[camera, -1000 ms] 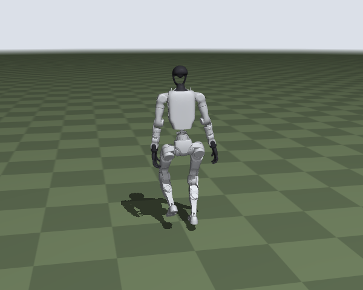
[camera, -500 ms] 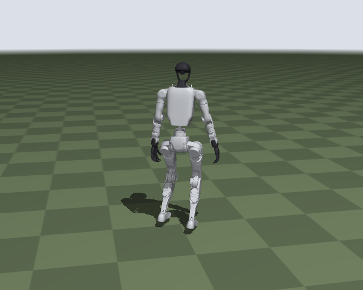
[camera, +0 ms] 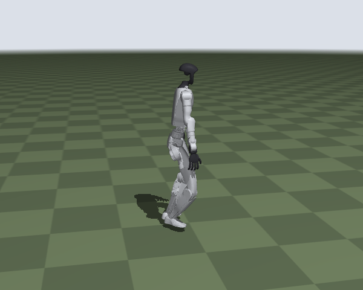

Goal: Sport exercise

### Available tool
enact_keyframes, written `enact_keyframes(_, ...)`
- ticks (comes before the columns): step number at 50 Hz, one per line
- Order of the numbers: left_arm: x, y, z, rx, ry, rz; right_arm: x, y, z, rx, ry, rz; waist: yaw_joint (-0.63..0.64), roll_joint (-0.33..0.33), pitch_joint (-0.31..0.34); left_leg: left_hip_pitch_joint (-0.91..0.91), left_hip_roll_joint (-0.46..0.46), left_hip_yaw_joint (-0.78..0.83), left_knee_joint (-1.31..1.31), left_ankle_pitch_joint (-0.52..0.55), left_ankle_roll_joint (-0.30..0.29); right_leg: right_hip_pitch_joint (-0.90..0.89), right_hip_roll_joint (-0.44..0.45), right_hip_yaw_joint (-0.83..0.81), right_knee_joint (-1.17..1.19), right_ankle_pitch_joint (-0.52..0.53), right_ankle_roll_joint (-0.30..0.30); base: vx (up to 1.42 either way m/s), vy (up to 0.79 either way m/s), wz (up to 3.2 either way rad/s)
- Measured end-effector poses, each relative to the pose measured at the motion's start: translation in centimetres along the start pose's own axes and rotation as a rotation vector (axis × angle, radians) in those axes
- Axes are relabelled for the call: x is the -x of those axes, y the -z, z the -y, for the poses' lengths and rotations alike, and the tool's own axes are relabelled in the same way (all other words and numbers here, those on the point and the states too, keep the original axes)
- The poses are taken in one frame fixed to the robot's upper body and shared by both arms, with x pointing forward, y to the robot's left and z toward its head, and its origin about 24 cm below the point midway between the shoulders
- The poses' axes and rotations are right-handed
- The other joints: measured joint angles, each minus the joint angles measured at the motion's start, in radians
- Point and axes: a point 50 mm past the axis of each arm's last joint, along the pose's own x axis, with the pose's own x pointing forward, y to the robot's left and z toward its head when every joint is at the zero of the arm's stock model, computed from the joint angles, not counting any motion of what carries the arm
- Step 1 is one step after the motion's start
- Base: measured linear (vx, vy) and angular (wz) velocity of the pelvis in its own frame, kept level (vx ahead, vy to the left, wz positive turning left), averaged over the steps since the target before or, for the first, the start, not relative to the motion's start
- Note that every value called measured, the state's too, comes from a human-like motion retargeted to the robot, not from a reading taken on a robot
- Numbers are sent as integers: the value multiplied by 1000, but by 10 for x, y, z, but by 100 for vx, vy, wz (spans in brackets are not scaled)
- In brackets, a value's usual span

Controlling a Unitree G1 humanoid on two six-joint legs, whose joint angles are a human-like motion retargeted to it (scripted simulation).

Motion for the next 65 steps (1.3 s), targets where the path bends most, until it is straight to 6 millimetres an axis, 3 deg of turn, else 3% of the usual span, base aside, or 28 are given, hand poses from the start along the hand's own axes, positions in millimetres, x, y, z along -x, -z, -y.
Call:
enact_keyframes(4, 0, 8, 5, 71, 23, -16, 1, 16, 0, -86, -13, -43, 6, 12, 9, -1, 86, -79, 113, 37, -36, 27, 129, 76, -65, 11, 11, 2, -11, -245)
enact_keyframes(9, -1, 19, 24, 137, 95, -38, 3, 31, 7, -212, -3, -73, 14, 48, 5, -18, 120, -231, 156, 12, -72, 40, 290, 179, -122, 41, 31, 9, -6, -251)
enact_keyframes(18, 0, 29, 45, 235, 161, -59, 4, 46, 6, -352, 8, -87, -44, 50, -20, 0, 112, -291, 204, 39, -35, 5, 398, 308, -106, 49, 69, 9, -3, -199)
enact_keyframes(24, -1, 13, 42, 332, 159, 10, 7, 68, -4, -385, -33, -146, 37, 124, -13, -281, 205, -532, 657, 93, 27, -12, 622, 398, -157, 102, 39, 1, -8, -248)
enact_keyframes(28, -1, -4, 45, 357, 187, 82, 10, 79, 0, -414, -52, -172, 83, 138, -31, -552, 124, -654, 951, 105, 63, -51, 685, 473, -185, 124, 42, 3, -8, -179)
enact_keyframes(36, 1, -10, 59, 383, 248, 133, 15, 96, 10, -457, -46, -187, 94, 136, -36, -909, -110, -654, 1142, 68, 69, -59, 669, 575, -185, 98, 90, 11, 1, -88)
enact_keyframes(43, 1, -7, 67, 351, 275, 128, 14, 92, 15, -380, -34, -156, 107, 133, -23, -978, -178, -616, 1091, 56, 48, -22, 648, 622, -143, 62, 130, 20, 7, -59)
enact_keyframes(50, 1, -7, 60, 250, 254, 139, 14, 82, 24, -218, -31, -124, 139, 110, -17, -955, -205, -605, 994, 3, 40, 12, 607, 634, -103, 68, 177, 29, 10, -43)
enact_keyframes(53, 2, -7, 53, 170, 225, 158, 14, 80, 29, -154, -23, -115, 180, 108, -36, -904, -182, -613, 938, -47, 46, 14, 564, 520, -116, 167, 190, 33, 14, -76)
enact_keyframes(55, 2, -5, 52, 112, 209, 166, 15, 81, 32, -115, -16, -113, 206, 108, -56, -855, -171, -619, 875, -67, 50, 13, 520, 464, -123, 303, 215, 32, 19, -86)
enact_keyframes(57, 2, 1, 55, 60, 213, 162, 16, 82, 35, -76, -14, -118, 232, 112, -84, -790, -152, -624, 776, -50, 37, -9, 421, 363, -86, 466, 165, 27, 23, -93)
enact_keyframes(60, 4, 14, 68, -2, 258, 127, 17, 86, 37, -17, -19, -136, 224, 118, -109, -660, -169, -613, 594, 11, 17, -67, 349, 349, 12, 676, 169, 19, 23, -29)
enact_keyframes(62, 5, 22, 78, -30, 297, 93, 18, 86, 42, 17, -16, -141, 194, 114, -102, -549, -209, -587, 455, 66, 14, -104, 250, 349, 145, 687, 112, 15, 23, 14)
enact_keyframes(65, 5, 31, 87, -74, 338, 38, 19, 79, 51, 43, -9, -123, 111, 101, -62, -361, -331, -582, 214, 131, 21, -188, 85, 415, 457, 603, 29, 14, 24, 48)
